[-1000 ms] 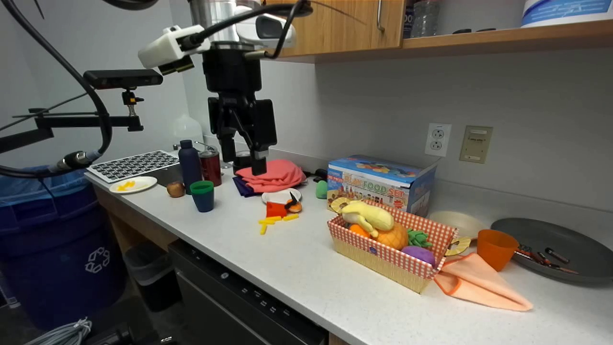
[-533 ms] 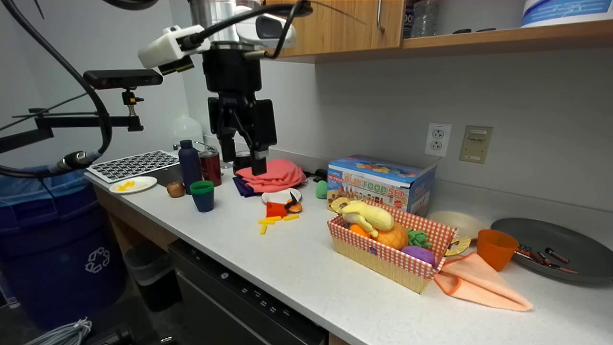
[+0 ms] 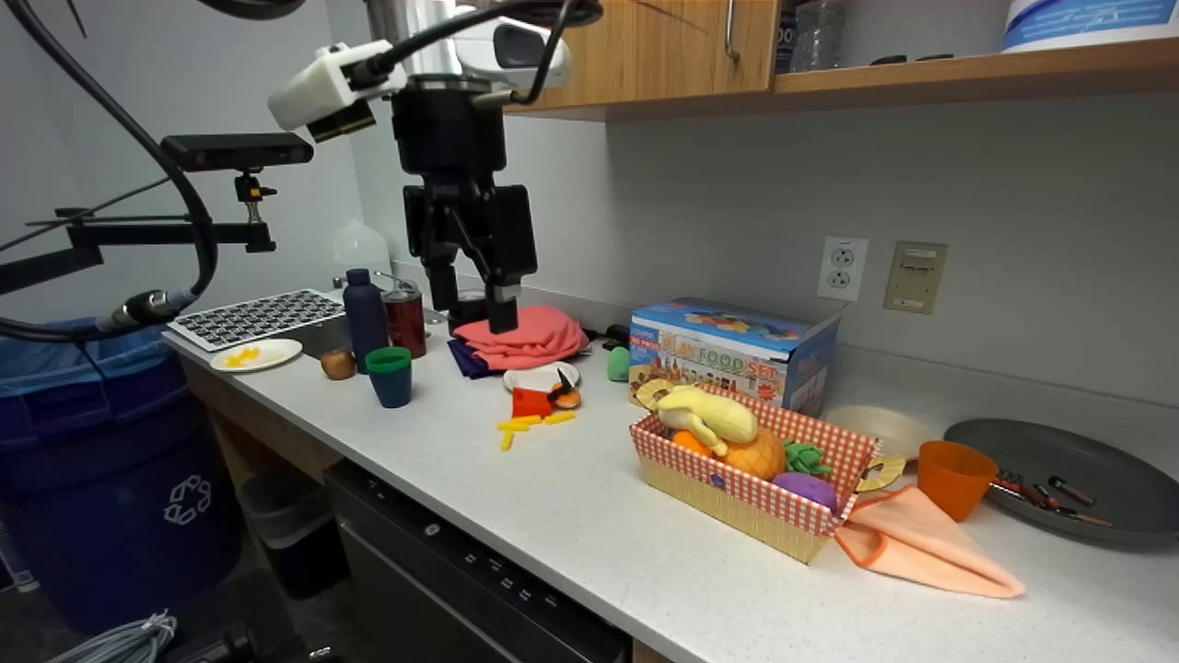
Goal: Close the open upper cabinet
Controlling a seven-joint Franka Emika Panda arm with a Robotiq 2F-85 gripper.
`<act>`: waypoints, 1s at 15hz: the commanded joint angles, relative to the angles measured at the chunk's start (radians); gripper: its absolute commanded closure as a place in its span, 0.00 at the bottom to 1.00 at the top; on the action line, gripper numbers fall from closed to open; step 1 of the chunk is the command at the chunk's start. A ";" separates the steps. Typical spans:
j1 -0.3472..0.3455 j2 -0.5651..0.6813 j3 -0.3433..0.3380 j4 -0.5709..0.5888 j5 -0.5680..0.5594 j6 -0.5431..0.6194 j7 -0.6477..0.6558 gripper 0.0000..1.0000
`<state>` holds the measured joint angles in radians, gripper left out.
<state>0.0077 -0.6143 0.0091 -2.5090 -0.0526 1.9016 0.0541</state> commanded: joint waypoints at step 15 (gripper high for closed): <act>-0.044 -0.131 0.002 0.135 -0.113 -0.110 0.005 0.00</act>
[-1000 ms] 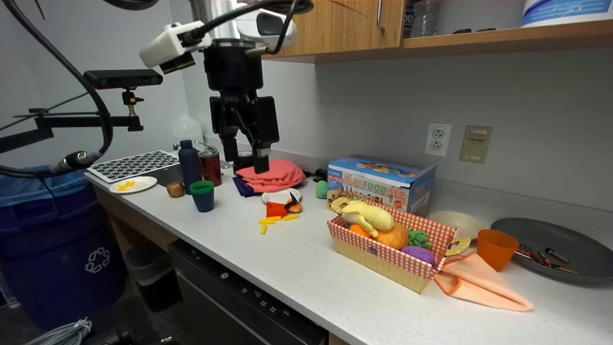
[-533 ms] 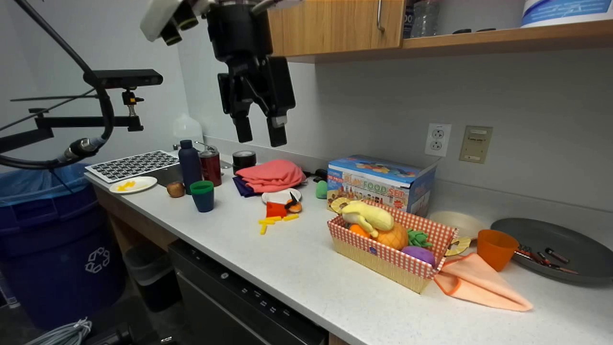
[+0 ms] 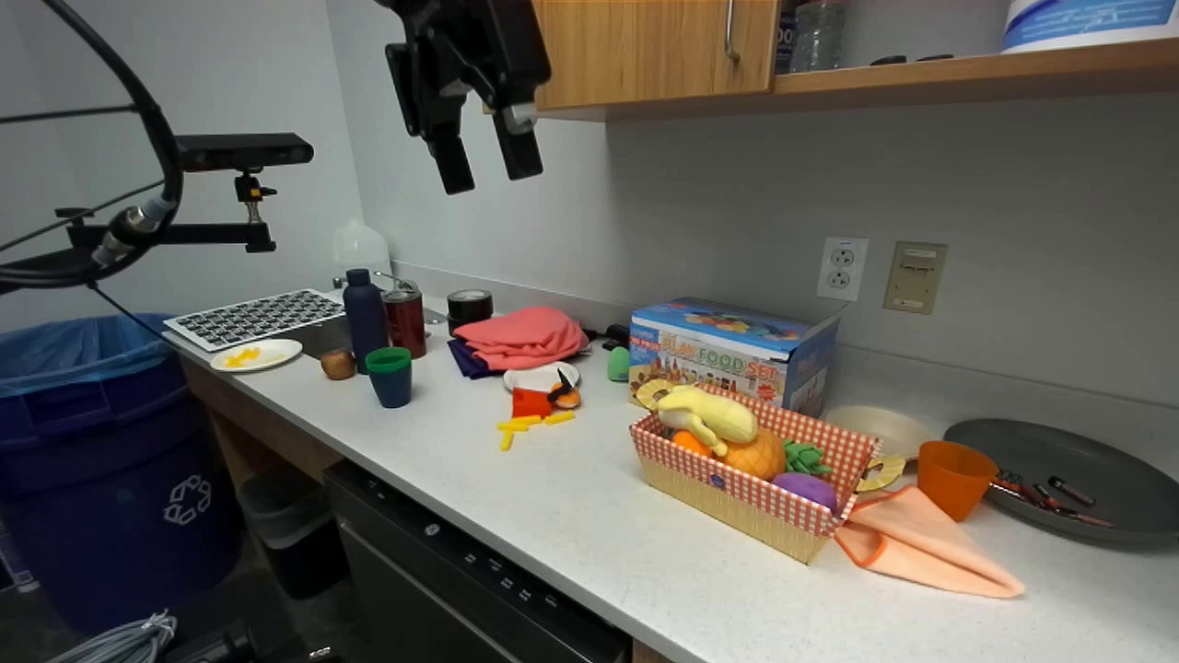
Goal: Close the open upper cabinet
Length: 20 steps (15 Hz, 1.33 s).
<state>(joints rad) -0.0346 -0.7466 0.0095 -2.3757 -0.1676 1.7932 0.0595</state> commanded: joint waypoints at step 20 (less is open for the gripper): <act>-0.028 -0.152 0.005 0.048 -0.006 -0.009 0.058 0.00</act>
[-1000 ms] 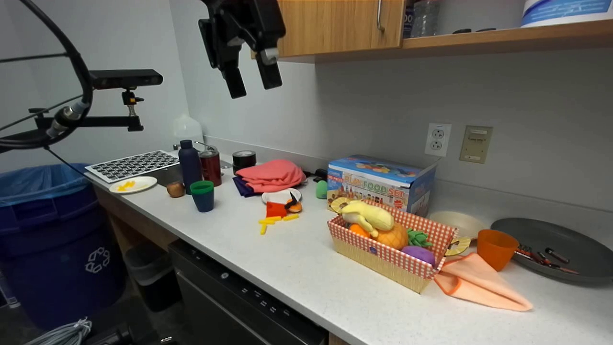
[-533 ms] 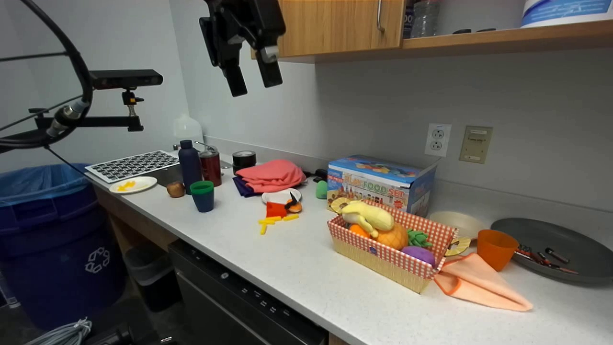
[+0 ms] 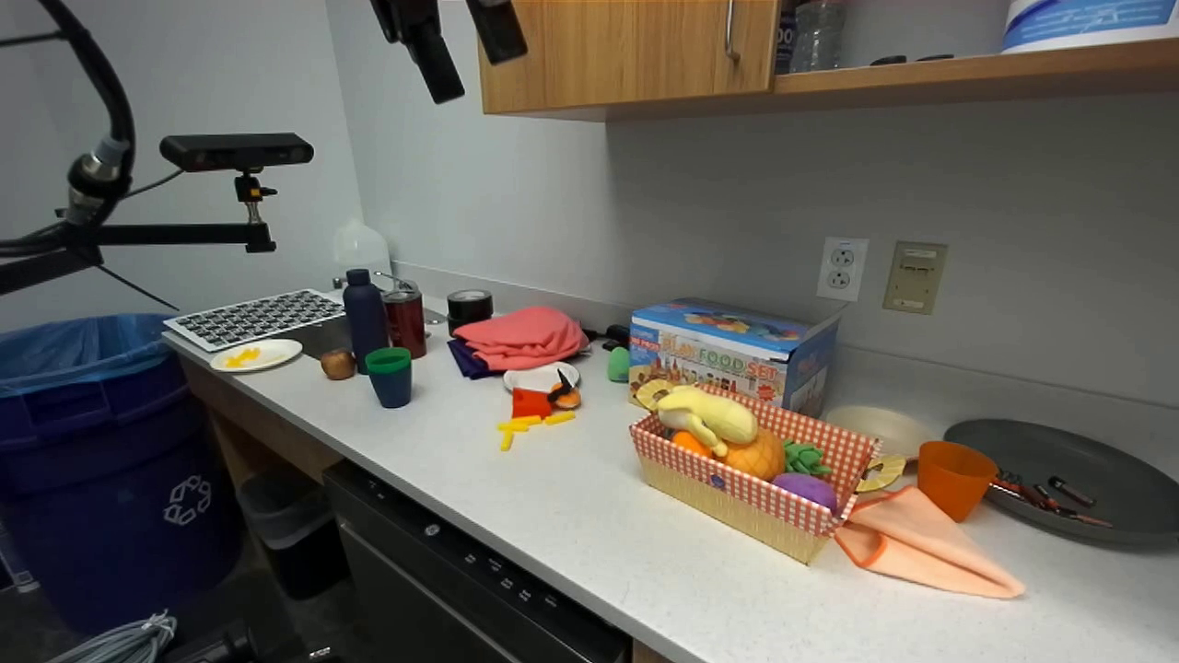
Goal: Close the open upper cabinet
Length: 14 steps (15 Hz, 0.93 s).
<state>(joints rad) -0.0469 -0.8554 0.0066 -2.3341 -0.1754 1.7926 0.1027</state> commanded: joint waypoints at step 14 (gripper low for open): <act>-0.035 -0.044 0.004 0.082 -0.013 -0.034 0.020 0.00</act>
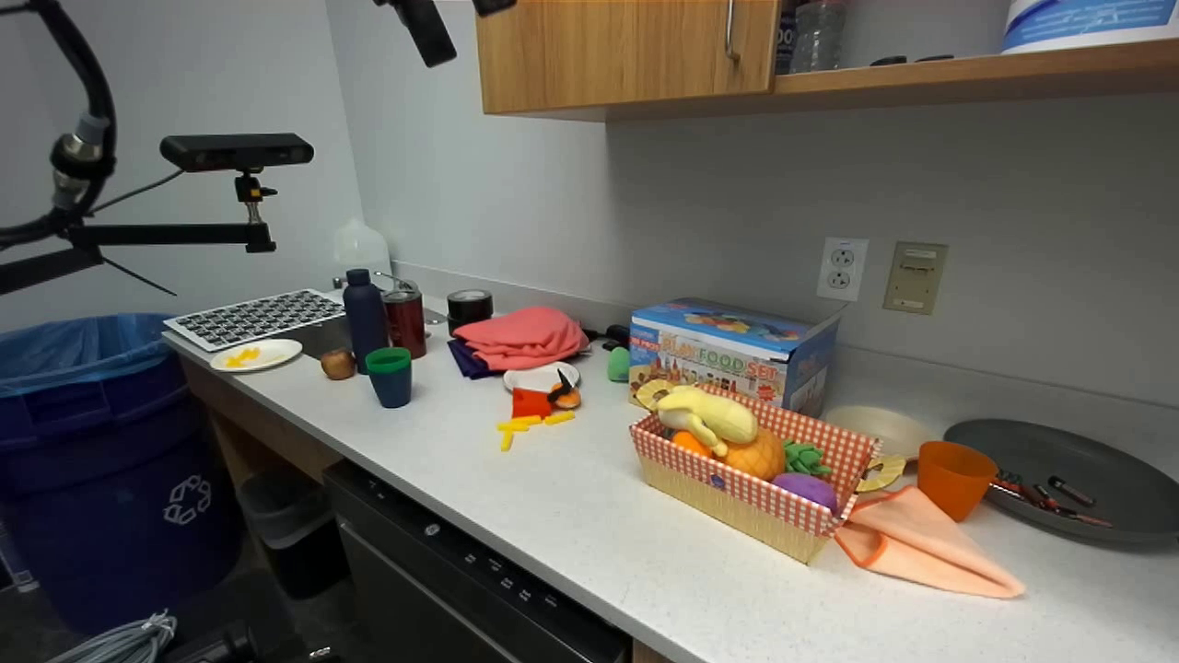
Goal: Close the open upper cabinet
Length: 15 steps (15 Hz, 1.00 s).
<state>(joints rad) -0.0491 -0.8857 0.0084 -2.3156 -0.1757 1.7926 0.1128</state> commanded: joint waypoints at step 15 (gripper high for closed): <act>-0.084 -0.024 -0.043 0.117 -0.036 -0.003 0.005 0.00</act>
<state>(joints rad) -0.1307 -0.9119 -0.0360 -2.2029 -0.2137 1.7917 0.1194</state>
